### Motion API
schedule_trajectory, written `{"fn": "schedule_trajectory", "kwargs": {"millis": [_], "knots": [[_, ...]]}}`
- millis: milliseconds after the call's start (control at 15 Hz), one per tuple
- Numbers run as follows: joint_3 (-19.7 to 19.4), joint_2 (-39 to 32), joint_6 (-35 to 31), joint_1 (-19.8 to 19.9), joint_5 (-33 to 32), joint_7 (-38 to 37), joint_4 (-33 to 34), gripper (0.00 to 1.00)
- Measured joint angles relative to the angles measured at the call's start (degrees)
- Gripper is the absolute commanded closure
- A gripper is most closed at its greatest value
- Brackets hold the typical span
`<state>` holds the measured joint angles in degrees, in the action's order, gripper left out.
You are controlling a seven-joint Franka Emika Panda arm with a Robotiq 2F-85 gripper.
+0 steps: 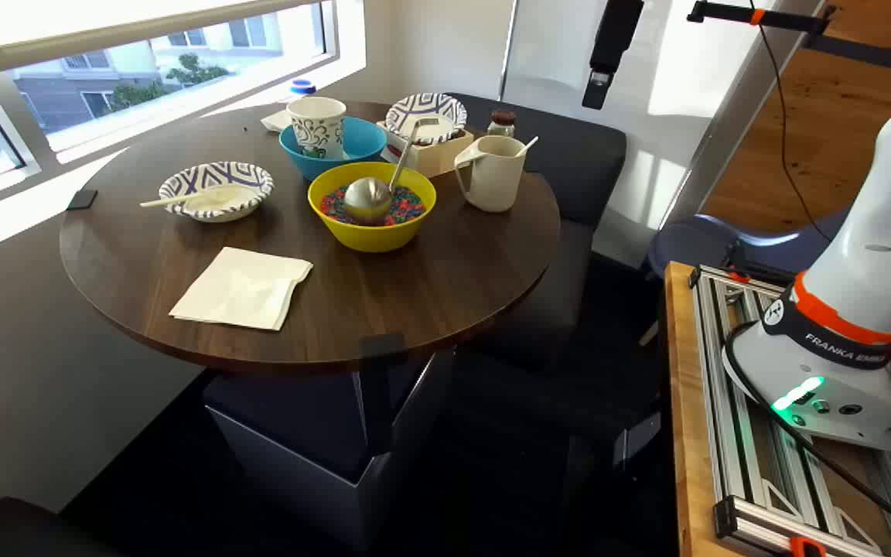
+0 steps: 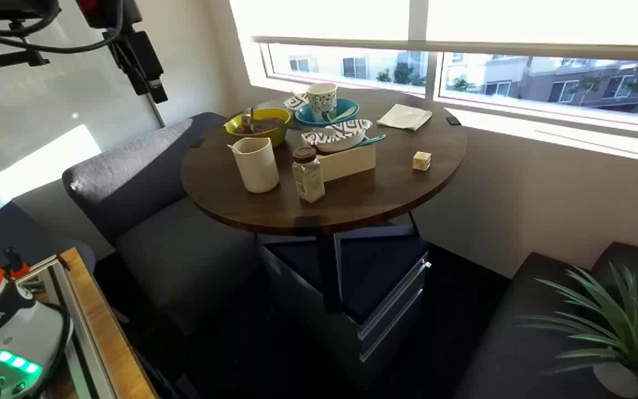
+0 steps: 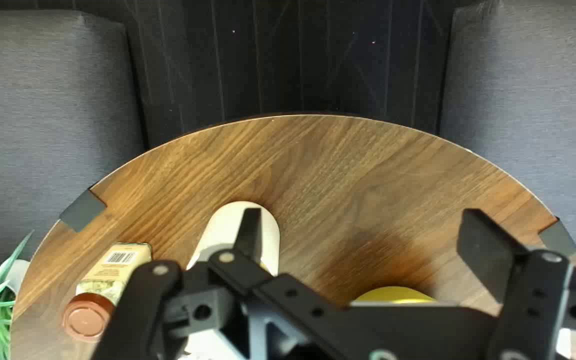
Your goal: Use the silver ladle to place cereal from the yellow bowl into the coffee cup.
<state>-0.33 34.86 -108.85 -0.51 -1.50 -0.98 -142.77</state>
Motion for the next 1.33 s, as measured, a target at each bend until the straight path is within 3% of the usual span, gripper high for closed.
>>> {"fn": "schedule_trajectory", "kwargs": {"millis": [1333], "knots": [[-0.8,-0.6,0.0,0.0,2.1,0.0,0.6,0.00]]}}
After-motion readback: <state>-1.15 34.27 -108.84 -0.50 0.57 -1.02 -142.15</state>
